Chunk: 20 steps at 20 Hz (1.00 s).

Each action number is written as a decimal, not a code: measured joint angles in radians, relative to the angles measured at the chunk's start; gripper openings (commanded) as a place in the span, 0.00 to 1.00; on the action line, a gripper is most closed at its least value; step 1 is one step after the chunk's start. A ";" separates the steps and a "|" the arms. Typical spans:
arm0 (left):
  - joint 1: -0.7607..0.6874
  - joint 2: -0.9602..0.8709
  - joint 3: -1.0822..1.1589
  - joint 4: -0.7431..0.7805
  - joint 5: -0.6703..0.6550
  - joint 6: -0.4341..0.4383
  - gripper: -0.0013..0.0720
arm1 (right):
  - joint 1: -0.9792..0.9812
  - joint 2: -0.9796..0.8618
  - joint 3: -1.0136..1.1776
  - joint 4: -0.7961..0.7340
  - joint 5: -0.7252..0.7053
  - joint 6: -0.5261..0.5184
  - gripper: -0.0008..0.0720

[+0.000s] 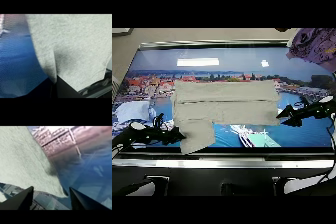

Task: Fold the clothes and pants, and hang the long-sleeved shirts on hangers.

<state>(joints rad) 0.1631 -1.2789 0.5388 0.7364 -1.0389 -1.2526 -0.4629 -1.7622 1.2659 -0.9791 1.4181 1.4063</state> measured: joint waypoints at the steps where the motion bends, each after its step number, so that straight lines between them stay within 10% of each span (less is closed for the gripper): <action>1: 0.000 0.000 0.000 0.000 0.000 0.000 0.05 | 0.000 -0.003 0.000 0.001 0.005 -0.002 0.70; 3: 0.000 0.000 0.000 0.000 0.000 -0.002 0.05 | 0.000 -0.008 -0.003 0.001 0.015 -0.007 0.57; 12: 0.000 0.000 0.000 0.000 0.000 -0.003 0.05 | 0.000 -0.024 -0.029 0.054 0.016 -0.023 0.57; 16: 0.000 0.000 0.000 0.000 0.001 -0.003 0.05 | 0.000 -0.027 -0.033 0.045 0.007 -0.037 0.05; 20: 0.000 0.002 0.016 0.017 0.000 -0.003 0.04 | 0.001 -0.024 -0.033 0.051 0.013 -0.063 0.05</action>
<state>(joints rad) 0.1627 -1.2766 0.5552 0.7536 -1.0389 -1.2560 -0.4622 -1.7866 1.2327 -0.9283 1.4307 1.3437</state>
